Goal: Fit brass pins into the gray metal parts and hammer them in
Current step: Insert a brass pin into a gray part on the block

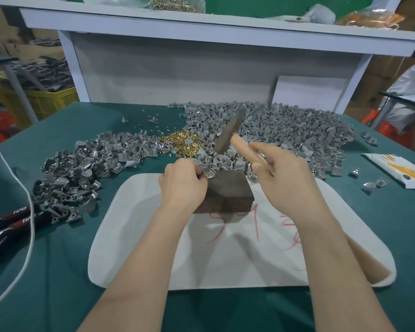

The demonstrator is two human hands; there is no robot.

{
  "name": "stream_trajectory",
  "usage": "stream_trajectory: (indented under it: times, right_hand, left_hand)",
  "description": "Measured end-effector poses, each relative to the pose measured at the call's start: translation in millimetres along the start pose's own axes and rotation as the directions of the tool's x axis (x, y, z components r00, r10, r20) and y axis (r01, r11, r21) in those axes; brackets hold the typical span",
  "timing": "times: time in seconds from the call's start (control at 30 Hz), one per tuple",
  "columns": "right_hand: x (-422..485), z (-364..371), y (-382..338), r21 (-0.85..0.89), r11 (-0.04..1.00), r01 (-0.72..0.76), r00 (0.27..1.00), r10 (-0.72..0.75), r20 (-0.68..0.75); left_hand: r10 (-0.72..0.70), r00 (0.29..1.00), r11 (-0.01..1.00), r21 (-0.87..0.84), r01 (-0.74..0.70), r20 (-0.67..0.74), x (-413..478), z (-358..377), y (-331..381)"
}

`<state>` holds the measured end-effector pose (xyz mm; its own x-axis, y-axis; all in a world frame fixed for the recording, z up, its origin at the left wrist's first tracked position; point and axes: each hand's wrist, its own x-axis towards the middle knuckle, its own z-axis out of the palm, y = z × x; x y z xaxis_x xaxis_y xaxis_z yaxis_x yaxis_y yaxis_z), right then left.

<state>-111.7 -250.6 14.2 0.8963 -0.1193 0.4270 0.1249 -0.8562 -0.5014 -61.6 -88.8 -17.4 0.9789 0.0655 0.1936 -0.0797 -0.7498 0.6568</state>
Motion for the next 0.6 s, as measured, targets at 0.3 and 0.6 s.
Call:
stream_trajectory:
  times: [0.3,0.6]
  right_hand:
    - [17,38,42,-0.024,0.93,-0.366,0.91,0.363,0.201]
    - [25,38,12,0.081,0.996,-0.028,0.998,0.024,0.055]
  left_hand:
    - [0.002,1.0,1.0,0.02,-0.002,0.002,0,1,2]
    - [0.047,0.998,0.998,-0.034,-0.048,-0.031,0,2,6]
